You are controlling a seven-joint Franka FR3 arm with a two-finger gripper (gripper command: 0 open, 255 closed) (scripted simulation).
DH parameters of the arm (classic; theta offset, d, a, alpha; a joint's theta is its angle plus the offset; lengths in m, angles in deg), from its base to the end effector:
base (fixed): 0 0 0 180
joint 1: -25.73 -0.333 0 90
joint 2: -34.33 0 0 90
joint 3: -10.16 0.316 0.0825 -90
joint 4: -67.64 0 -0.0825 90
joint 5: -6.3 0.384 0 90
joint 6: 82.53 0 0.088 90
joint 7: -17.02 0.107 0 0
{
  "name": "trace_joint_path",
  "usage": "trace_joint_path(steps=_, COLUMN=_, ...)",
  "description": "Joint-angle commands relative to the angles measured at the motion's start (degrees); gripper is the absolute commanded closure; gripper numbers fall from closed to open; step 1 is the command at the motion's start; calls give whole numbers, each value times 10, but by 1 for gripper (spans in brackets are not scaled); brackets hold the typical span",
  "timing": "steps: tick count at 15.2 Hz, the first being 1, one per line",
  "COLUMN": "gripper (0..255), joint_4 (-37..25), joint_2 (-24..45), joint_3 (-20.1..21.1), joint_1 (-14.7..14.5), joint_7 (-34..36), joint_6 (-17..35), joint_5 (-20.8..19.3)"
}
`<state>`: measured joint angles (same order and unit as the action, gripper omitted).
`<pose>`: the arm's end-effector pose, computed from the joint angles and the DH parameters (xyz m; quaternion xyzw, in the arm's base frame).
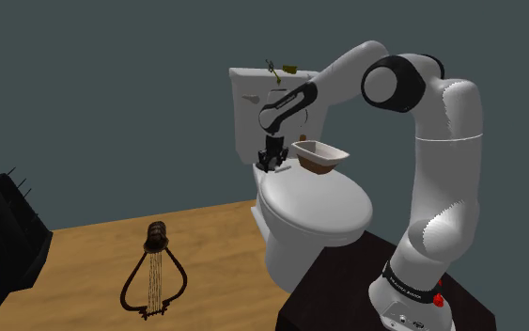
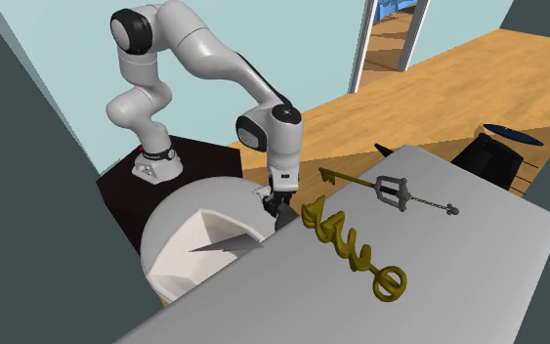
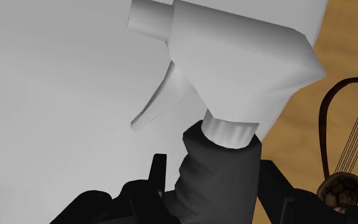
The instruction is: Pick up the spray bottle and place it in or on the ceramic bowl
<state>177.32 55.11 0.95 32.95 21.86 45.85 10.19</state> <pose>0.5958 -0.1686 0.3053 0.9795 -0.2010 -0.0155 0.0006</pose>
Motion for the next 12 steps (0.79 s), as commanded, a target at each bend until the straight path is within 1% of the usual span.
trace_joint_path(steps=1, gripper=255, joint_4=-6, joint_2=-7, joint_3=-1, joint_1=0, joint_7=0, joint_6=-14, joint_5=-2)
trace_joint_path(steps=12, gripper=255, joint_4=-38, joint_2=-48, joint_3=-5, joint_1=-2, joint_7=6, joint_6=-86, joint_5=-11)
